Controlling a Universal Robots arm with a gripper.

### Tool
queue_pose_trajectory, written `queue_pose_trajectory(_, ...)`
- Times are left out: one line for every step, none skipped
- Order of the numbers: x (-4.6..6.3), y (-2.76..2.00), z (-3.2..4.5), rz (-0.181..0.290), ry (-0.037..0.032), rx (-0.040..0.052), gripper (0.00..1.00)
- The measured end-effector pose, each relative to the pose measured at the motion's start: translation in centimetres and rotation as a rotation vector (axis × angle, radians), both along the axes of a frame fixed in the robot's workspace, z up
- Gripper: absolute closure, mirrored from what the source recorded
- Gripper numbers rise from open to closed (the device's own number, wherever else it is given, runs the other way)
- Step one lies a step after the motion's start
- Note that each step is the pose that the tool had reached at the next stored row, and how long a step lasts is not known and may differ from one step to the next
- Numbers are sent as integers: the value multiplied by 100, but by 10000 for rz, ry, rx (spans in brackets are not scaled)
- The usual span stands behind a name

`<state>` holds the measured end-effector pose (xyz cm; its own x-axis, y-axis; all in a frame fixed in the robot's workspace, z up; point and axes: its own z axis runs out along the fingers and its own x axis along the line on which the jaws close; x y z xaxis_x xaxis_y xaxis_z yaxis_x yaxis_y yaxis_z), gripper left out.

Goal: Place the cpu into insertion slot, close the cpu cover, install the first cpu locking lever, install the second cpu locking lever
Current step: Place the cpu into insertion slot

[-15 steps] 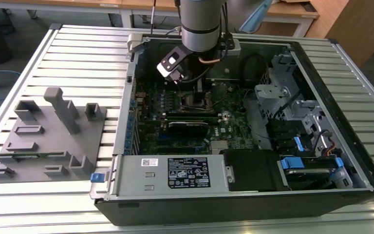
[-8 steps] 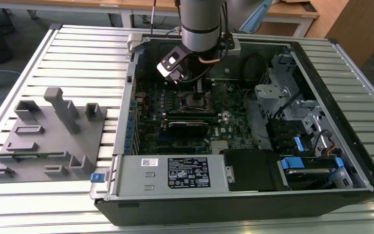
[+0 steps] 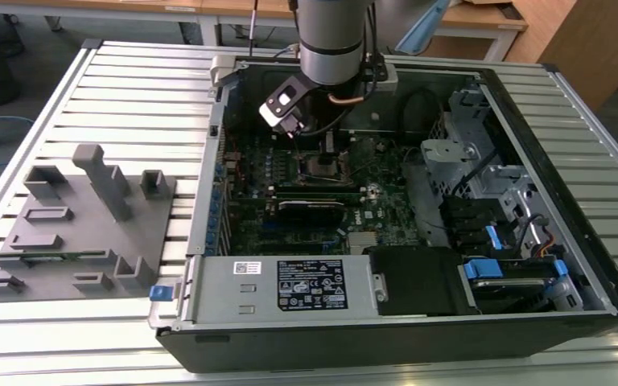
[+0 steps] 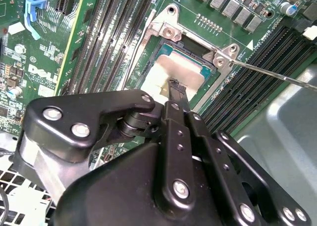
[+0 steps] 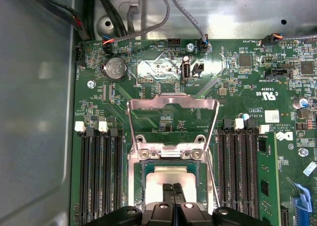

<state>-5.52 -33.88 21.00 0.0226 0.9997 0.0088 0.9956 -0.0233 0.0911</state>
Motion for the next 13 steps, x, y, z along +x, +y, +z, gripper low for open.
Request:
queue_pose_trajectory(0, 0, 0, 1, 22, -2, 89)
queue_pose_trajectory(0, 0, 0, 1, 49, -4, 89)
queue_pose_trajectory(0, 0, 0, 0, 48, -4, 89)
queue_pose_trajectory(0, 0, 0, 0, 49, -3, 89)
queue_pose_trajectory(0, 0, -1, 0, 49, -3, 89)
queue_pose_trajectory(0, 0, -1, 0, 48, -2, 89)
queue_pose_trajectory(1, 0, -2, -1, 74, 0, 89)
queue_pose_trajectory(1, 1, -4, 0, 158, 0, 89)
queue_pose_trajectory(1, 0, -3, 0, 192, -3, 89)
queue_pose_trajectory(0, 0, -2, -2, 203, -5, 89)
queue_pose_trajectory(0, 0, -2, -1, 212, -7, 89)
queue_pose_trajectory(1, -1, -2, 0, 221, -7, 89)
queue_pose_trajectory(1, 0, -2, -1, 223, -6, 89)
